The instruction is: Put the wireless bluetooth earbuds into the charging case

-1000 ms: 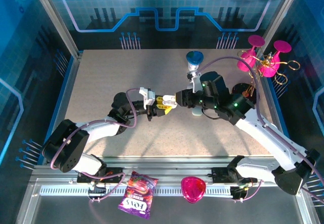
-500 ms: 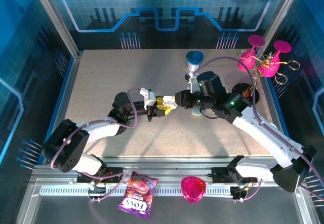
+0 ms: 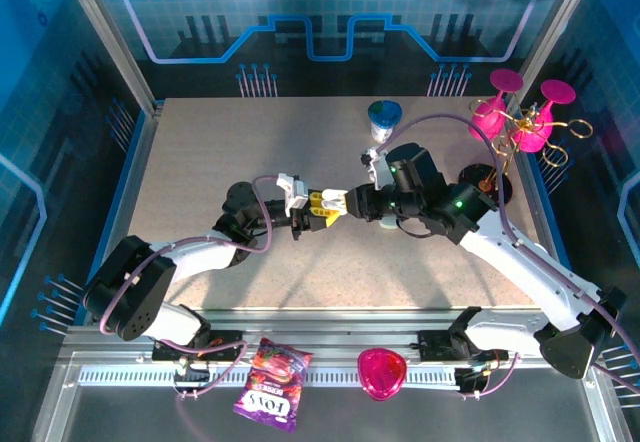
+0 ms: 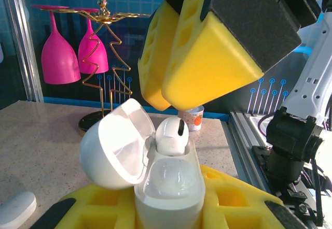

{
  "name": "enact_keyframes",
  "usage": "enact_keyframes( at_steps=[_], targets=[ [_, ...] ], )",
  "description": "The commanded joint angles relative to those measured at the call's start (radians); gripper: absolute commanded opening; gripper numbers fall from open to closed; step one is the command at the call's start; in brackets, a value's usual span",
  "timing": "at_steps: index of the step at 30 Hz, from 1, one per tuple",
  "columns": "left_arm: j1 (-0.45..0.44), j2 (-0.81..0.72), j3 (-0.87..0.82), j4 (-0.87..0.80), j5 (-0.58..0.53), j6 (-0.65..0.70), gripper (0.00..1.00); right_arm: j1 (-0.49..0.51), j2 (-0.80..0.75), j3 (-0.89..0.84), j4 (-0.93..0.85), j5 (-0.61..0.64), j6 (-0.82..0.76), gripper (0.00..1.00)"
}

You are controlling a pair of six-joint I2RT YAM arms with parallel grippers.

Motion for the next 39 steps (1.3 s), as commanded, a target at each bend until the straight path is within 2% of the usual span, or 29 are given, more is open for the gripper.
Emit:
enact_keyframes(
  at_steps=[1, 6, 10, 16, 24, 28, 31, 34, 36, 39],
  targets=[
    [-0.001, -0.031, 0.012, 0.014, 0.013, 0.025, 0.16, 0.011, -0.024, 0.024, -0.016, 0.014, -0.026, 0.28],
    [-0.001, -0.035, 0.009, 0.017, 0.019, 0.028, 0.16, 0.013, -0.035, 0.028, 0.010, 0.015, -0.032, 0.33],
    [-0.001, -0.037, 0.000, 0.029, 0.011, 0.037, 0.16, 0.012, -0.072, -0.007, 0.061, 0.036, -0.039, 0.41],
    [-0.001, -0.035, -0.002, 0.102, 0.021, -0.009, 0.16, 0.011, -0.020, 0.000, 0.036, 0.029, -0.040, 0.43],
    [0.000, -0.054, 0.005, 0.092, 0.003, -0.020, 0.16, 0.012, -0.016, -0.005, 0.034, 0.034, -0.046, 0.45],
    [0.009, -0.060, -0.001, 0.073, -0.038, -0.019, 0.16, 0.009, -0.060, -0.029, 0.071, 0.050, -0.049, 0.58],
    [0.020, -0.072, -0.018, 0.076, -0.068, -0.025, 0.16, 0.004, -0.109, -0.080, 0.133, 0.050, -0.058, 0.74],
    [0.032, -0.110, -0.046, 0.072, -0.095, -0.026, 0.16, -0.008, -0.158, -0.151, 0.200, 0.047, -0.062, 0.95],
    [0.037, -0.155, -0.066, 0.051, -0.119, -0.015, 0.16, -0.031, -0.182, -0.208, 0.258, 0.041, -0.036, 0.97],
    [0.040, -0.245, -0.087, -0.038, -0.157, 0.019, 0.16, -0.077, -0.184, -0.283, 0.344, 0.004, 0.021, 0.94]
  ],
)
